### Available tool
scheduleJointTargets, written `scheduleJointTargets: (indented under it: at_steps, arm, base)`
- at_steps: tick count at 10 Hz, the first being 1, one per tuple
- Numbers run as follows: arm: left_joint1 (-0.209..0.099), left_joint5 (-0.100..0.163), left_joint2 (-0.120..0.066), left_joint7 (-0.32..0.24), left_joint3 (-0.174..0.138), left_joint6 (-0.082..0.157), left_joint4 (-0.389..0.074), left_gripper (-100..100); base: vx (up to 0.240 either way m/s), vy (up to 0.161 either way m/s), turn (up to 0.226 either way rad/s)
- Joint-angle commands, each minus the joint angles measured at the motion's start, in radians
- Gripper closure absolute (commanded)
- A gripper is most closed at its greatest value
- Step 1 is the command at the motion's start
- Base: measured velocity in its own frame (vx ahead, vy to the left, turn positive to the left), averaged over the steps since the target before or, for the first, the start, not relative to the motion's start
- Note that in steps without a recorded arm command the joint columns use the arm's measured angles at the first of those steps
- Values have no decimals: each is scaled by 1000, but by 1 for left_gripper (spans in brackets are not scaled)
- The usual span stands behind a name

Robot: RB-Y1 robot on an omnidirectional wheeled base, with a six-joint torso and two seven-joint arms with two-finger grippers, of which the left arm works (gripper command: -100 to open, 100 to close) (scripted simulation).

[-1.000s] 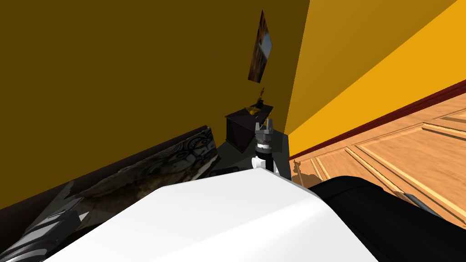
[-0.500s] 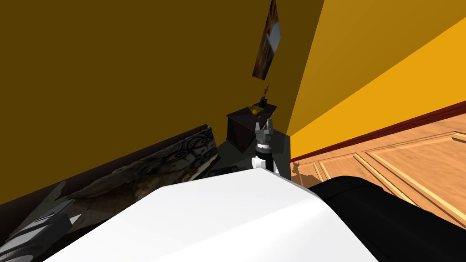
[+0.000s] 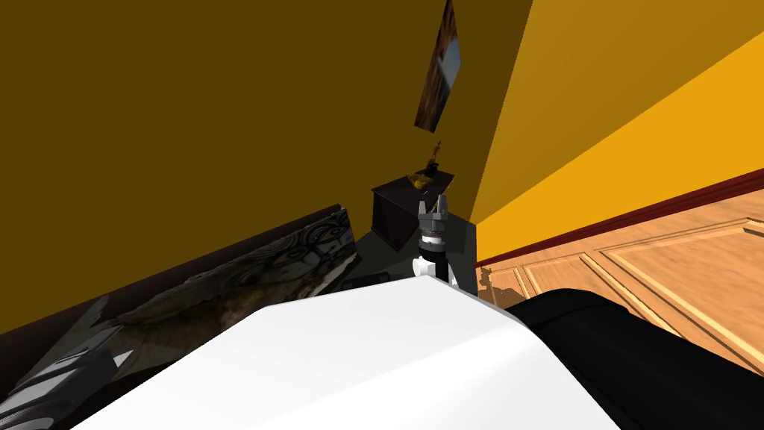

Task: Push the door open

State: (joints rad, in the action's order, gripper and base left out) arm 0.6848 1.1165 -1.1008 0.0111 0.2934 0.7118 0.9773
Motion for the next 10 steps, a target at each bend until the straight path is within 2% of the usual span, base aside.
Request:
scheduleJointTargets:
  at_steps: [1, 5, 6, 10]
  arm:
    - [37, 18, -29, 11, -27, -4, -24, -100]
    - [37, 18, -29, 11, -27, -4, -24, -100]
    - [12, -9, -4, -7, -9, 1, 16, -100]
    - [6, -41, 3, -24, -17, 7, 20, -100]
  base:
    - [4, 10, -4]
    - [-2, 1, -6]
    - [20, -99, -17]
    - [16, -197, 36]
